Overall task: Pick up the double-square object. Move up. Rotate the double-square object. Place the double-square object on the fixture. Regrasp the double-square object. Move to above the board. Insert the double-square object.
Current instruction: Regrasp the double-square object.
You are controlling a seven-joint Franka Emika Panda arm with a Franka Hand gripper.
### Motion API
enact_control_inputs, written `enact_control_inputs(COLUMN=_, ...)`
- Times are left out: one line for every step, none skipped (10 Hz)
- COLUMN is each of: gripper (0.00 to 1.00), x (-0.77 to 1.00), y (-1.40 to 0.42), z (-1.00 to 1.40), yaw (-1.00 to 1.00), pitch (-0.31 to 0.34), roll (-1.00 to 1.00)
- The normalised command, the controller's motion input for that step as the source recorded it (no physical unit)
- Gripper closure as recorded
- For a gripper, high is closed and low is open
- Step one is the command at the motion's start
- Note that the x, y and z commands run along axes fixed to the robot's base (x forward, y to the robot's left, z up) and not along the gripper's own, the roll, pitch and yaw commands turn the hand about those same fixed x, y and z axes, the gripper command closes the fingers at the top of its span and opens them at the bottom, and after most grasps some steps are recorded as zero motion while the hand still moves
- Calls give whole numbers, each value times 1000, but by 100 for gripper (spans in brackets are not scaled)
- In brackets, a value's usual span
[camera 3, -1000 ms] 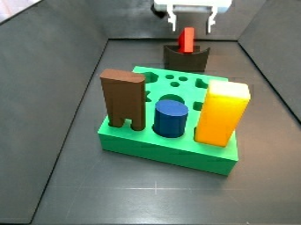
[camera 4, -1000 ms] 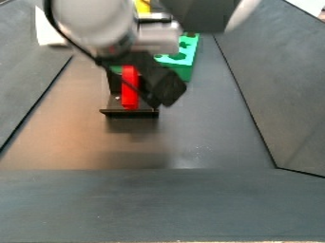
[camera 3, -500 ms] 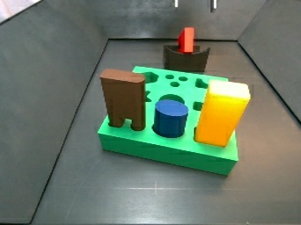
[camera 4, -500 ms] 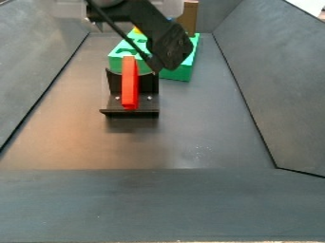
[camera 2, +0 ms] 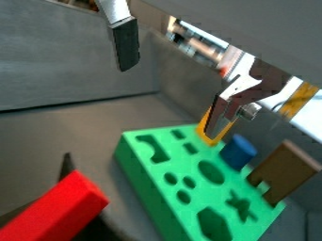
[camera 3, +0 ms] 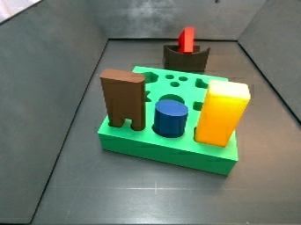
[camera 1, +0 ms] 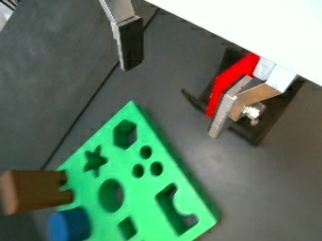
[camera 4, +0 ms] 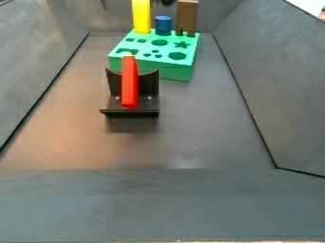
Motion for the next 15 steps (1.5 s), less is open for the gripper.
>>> enact_control_inputs(gripper=0, x=-14, y=-27, z=30, yaw=32, pitch=34, roll=1000)
enact_control_inputs(gripper=0, x=-10, y=-36, z=6, yaw=32, pitch=33, roll=1000)
enact_control_inputs(gripper=0, x=-24, y=-35, z=10, yaw=32, pitch=27, roll=1000)
enact_control_inputs(gripper=0, x=-35, y=-27, z=19, yaw=33, pitch=23, roll=1000)
enact_control_inputs(gripper=0, x=-30, y=-26, z=-1, yaw=34, pitch=16, roll=1000)
enact_control_inputs(gripper=0, x=-24, y=-26, z=-10, yaw=34, pitch=10, roll=1000)
enact_control_inputs(gripper=0, x=-24, y=-24, z=-4, yaw=35, pitch=7, roll=1000)
enact_control_inputs(gripper=0, x=-20, y=-20, z=3, yaw=36, pitch=2, roll=1000)
enact_control_inputs(gripper=0, x=-23, y=-17, z=2, yaw=37, pitch=2, roll=1000)
enact_control_inputs(gripper=0, x=-19, y=-19, z=10, yaw=39, pitch=3, roll=1000)
enact_control_inputs(gripper=0, x=-10, y=-20, z=15, yaw=40, pitch=7, roll=1000)
enact_control_inputs(gripper=0, x=2, y=-18, z=6, yaw=41, pitch=10, roll=1000)
enact_control_inputs(gripper=0, x=21, y=-22, z=-10, yaw=44, pitch=16, roll=1000)
enact_control_inputs(gripper=0, x=38, y=-23, z=-16, yaw=46, pitch=23, roll=1000)
enact_control_inputs(gripper=0, x=54, y=-25, z=-17, yaw=50, pitch=36, roll=1000)
